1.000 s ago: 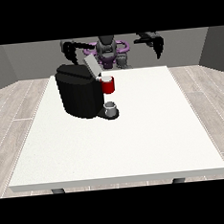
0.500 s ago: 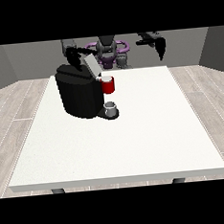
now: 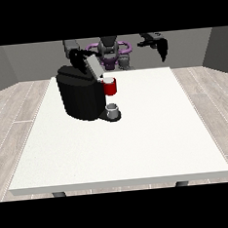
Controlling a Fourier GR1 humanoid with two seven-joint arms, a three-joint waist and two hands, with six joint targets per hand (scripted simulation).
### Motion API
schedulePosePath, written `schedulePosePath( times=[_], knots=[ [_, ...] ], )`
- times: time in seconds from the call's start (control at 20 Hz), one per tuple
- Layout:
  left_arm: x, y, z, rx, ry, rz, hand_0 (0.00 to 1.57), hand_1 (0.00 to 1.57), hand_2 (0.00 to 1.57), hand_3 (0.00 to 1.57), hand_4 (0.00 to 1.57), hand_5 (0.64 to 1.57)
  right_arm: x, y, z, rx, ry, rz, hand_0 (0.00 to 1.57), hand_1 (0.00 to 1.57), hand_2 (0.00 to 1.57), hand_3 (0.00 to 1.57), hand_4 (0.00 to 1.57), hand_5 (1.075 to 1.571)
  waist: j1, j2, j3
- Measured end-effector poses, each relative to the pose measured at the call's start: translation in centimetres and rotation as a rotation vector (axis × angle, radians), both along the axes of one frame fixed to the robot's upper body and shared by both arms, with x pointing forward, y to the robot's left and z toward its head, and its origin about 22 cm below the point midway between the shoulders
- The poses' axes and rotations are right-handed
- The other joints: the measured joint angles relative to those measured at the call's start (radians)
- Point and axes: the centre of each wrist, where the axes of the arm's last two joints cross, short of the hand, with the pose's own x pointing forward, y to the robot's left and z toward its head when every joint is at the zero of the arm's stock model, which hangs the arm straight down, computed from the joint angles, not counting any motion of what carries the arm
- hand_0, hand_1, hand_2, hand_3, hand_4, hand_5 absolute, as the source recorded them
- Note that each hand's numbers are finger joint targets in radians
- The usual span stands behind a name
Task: Insert the coffee pod into the coffee machine and close the lid
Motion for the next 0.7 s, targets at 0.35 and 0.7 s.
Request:
schedulePosePath(
  times=[0.35, 0.7],
  knots=[
    [-0.1, 1.4, -0.1, 0.017, -0.003, 0.008, 0.00, 0.00, 0.00, 0.00, 0.00, 1.571, 0.7, 1.5, 0.7, -0.011, -0.024, 0.032, 0.00, 0.00, 0.00, 0.00, 0.00, 1.571, -0.002, 0.015, 0.0010],
    [-0.2, 2.3, -0.6, 0.012, 0.007, 0.042, 0.00, 0.00, 0.00, 0.00, 0.13, 1.571, 1.0, 3.2, 1.0, -0.055, -0.006, 0.080, 0.00, 0.00, 0.00, 0.00, 0.14, 1.571, -0.019, 0.014, 0.0021]
  ],
)
